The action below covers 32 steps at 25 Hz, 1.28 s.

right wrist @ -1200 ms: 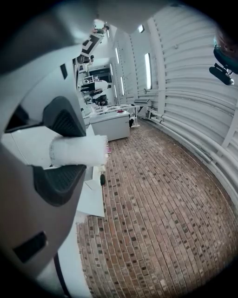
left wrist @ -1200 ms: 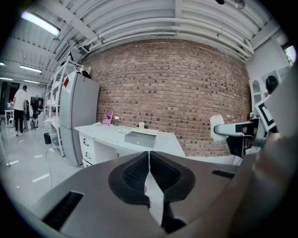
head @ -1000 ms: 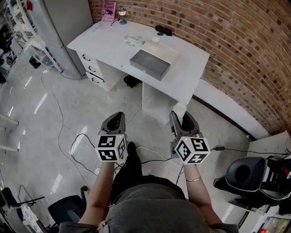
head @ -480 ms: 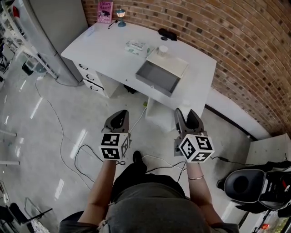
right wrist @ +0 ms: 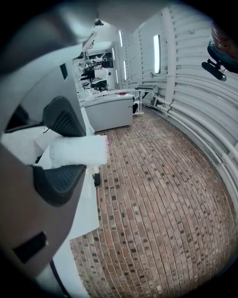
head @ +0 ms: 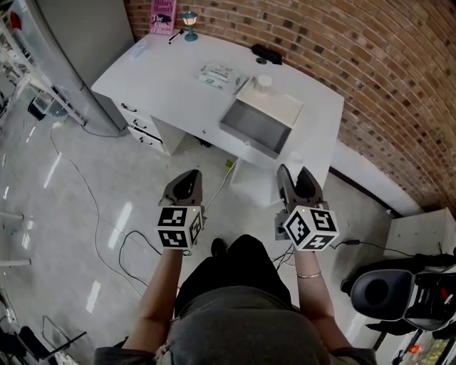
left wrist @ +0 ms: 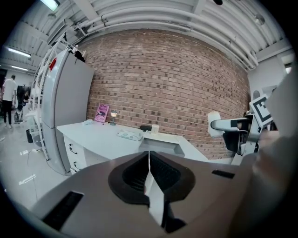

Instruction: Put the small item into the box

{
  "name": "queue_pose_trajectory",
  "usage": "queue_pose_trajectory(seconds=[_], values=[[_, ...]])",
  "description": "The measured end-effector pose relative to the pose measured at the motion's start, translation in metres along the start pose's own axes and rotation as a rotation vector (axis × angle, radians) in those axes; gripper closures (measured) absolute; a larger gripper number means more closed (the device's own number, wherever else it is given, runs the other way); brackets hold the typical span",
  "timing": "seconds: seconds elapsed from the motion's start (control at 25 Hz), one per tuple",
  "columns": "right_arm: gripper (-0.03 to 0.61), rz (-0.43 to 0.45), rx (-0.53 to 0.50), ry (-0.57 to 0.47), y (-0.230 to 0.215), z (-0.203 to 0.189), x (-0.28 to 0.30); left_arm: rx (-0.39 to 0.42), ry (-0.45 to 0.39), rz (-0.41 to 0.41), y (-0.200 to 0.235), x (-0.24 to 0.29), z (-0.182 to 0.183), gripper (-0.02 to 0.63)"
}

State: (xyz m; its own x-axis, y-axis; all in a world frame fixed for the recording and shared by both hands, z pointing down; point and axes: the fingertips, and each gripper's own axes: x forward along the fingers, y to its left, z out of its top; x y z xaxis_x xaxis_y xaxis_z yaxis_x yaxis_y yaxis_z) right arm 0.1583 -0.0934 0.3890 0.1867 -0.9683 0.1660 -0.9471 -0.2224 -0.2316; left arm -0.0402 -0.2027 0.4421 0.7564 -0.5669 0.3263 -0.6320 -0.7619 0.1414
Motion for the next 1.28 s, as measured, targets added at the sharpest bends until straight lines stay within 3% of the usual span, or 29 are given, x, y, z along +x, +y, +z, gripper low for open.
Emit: queue_pose_trajectory(seconds=[0.56, 1.28], values=[[0.396, 0.005, -0.005, 0.007, -0.017, 0.006, 0.032, 0.001, 0.015, 0.002, 0.005, 0.028, 0.002, 0.588], [0.396, 0.137, -0.026, 0.039, -0.030, 0.023, 0.124, -0.035, 0.024, 0.111, 0.028, 0.077, 0.016, 0.588]])
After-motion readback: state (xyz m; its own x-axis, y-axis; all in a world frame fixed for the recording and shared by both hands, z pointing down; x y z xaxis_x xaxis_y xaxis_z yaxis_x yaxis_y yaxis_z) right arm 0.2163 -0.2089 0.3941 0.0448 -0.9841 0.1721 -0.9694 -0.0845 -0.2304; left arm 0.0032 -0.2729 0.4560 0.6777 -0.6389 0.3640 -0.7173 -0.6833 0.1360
